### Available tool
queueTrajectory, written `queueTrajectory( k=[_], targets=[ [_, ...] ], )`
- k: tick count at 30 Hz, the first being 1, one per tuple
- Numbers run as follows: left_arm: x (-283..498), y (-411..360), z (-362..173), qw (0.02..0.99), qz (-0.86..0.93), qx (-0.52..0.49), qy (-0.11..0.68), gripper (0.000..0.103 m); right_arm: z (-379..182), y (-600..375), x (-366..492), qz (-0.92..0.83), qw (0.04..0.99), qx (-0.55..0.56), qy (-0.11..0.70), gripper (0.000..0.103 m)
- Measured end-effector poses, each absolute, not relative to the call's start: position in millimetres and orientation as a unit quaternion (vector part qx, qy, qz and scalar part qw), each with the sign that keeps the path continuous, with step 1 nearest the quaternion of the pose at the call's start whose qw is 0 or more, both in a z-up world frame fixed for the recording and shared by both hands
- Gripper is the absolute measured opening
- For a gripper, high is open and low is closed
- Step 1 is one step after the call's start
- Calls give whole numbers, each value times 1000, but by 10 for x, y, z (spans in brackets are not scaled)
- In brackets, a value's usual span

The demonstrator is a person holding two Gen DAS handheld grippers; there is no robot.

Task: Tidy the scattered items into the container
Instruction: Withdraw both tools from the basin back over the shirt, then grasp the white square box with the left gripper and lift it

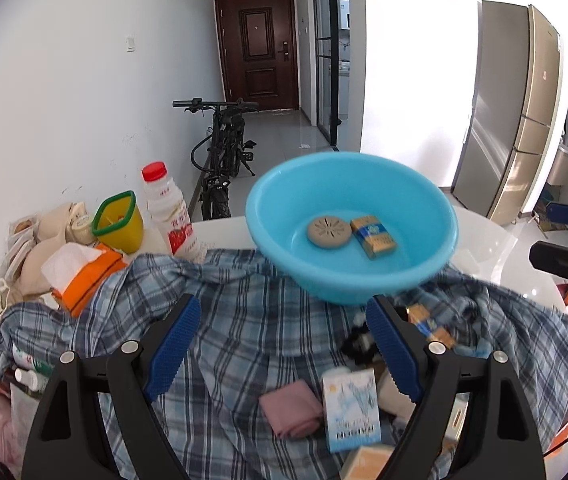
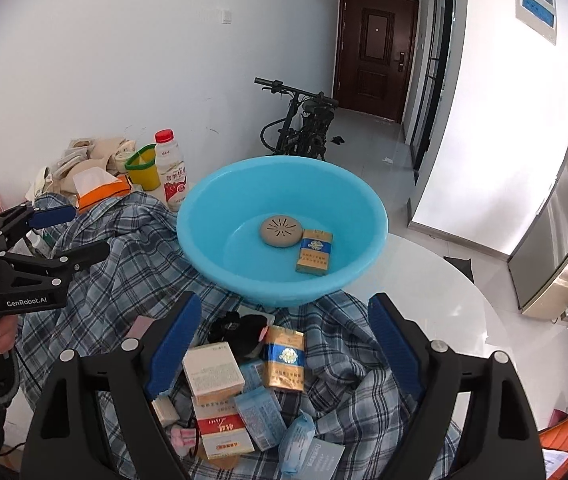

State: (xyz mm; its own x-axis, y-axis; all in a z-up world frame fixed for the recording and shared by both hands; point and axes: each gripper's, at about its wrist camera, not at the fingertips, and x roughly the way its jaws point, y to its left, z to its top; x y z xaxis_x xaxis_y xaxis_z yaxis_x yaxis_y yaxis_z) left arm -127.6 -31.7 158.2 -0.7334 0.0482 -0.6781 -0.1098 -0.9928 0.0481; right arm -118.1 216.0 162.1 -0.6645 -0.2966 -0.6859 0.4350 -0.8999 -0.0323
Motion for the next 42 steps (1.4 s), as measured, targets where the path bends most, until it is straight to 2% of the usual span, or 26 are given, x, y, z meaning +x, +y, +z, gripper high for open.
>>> queueTrajectory(
  k=[7, 21, 29, 42],
  targets=[
    [-808, -305, 1391, 43, 932, -360, 20, 87, 1306, 2434, -704, -902, 217, 371, 47, 84],
    [-294, -108, 1074, 53, 936, -346, 16, 88, 805, 2677, -158, -920, 171, 353, 10, 84],
    [-141, -44, 827, 54, 930, -362, 13, 88, 577, 2757, -60, -915, 156, 371, -1, 84],
    [-201, 71, 688, 74, 920, -383, 21, 88, 548, 2746, 13, -917, 155, 368, 19, 84]
  ],
)
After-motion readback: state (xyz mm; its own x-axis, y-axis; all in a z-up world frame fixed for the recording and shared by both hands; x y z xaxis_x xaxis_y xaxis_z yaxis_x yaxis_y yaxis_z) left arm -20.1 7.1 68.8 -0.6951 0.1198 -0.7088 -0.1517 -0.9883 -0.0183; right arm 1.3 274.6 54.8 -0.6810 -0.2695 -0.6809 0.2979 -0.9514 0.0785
